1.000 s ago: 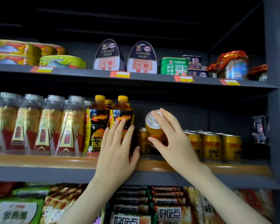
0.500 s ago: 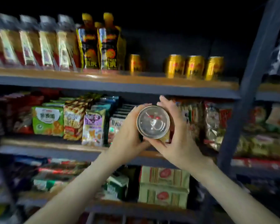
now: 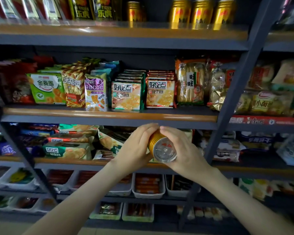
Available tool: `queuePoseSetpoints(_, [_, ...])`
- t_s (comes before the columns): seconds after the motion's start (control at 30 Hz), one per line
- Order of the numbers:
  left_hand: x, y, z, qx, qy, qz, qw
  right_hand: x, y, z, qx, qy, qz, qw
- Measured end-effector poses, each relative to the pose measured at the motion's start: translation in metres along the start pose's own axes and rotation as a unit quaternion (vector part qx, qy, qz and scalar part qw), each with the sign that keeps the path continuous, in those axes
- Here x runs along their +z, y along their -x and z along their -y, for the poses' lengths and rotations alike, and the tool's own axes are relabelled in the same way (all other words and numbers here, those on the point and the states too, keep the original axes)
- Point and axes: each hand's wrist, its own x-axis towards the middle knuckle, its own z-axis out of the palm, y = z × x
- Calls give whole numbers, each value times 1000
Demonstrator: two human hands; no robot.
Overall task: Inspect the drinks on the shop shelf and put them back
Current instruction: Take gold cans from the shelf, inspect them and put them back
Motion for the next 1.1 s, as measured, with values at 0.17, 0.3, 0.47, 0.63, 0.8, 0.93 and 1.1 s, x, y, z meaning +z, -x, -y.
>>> queuePoseSetpoints(0.17, [-22,17,2,-95,65,59,992,13,-5,20,183,-153,-27,971])
queuePoseSetpoints(0.3, [-40,25,-3,-247,199,60,946,15,-15,37,433,-456,-118,768])
queuePoseSetpoints(0.47, [-39,26,-17,-271,260,41,926,15,-17,46,525,-704,-185,440])
queuePoseSetpoints(0.63, [-38,17,-28,-327,333,51,883,16,-11,59,549,-750,-165,331])
queuePoseSetpoints(0.8, [-42,12,-34,-345,375,26,860,15,-7,60,538,-754,-77,369])
queuePoseSetpoints(0.93, [-45,9,-32,-405,385,-12,829,14,0,54,551,-702,-11,452])
queuePoseSetpoints(1.1, [-50,6,-36,-519,435,-15,735,16,-1,55,493,-657,-22,570])
